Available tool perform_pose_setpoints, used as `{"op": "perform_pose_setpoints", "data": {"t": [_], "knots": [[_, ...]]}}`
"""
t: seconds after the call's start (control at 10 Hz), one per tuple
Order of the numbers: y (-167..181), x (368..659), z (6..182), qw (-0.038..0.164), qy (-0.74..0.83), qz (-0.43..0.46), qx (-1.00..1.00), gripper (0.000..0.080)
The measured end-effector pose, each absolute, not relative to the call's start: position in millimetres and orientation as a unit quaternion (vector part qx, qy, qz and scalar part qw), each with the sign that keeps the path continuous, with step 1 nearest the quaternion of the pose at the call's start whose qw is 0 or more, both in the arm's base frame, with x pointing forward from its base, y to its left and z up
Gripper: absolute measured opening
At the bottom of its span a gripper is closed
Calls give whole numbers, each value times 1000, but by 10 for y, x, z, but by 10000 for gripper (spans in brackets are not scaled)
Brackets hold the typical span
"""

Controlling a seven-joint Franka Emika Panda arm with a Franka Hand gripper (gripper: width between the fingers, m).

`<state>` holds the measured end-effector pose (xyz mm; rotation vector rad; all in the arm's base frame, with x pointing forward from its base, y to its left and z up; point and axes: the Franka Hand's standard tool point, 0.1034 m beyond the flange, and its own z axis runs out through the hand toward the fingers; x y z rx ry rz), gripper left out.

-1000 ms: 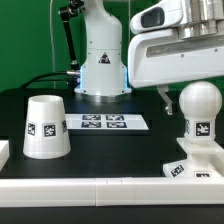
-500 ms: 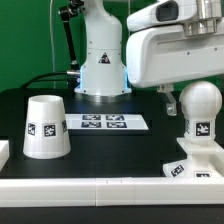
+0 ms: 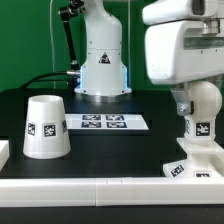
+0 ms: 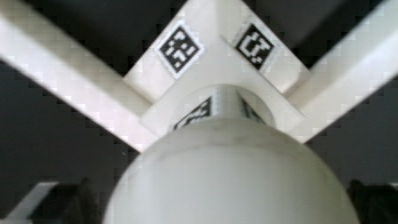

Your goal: Assemble lamp

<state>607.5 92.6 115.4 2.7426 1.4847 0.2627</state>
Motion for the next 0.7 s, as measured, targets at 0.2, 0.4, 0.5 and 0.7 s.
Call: {"op": "perform_pose_setpoints", "data": {"t": [0.2,0.4,0.5,0.7], "knots": [[930,6118,1179,31,573,72,816,699],[982,6120,1178,46,633,63,770,699],[1015,6134,1177,55,669,58,739,699],[1015,6127,1160,61,697,52,712,699]]}}
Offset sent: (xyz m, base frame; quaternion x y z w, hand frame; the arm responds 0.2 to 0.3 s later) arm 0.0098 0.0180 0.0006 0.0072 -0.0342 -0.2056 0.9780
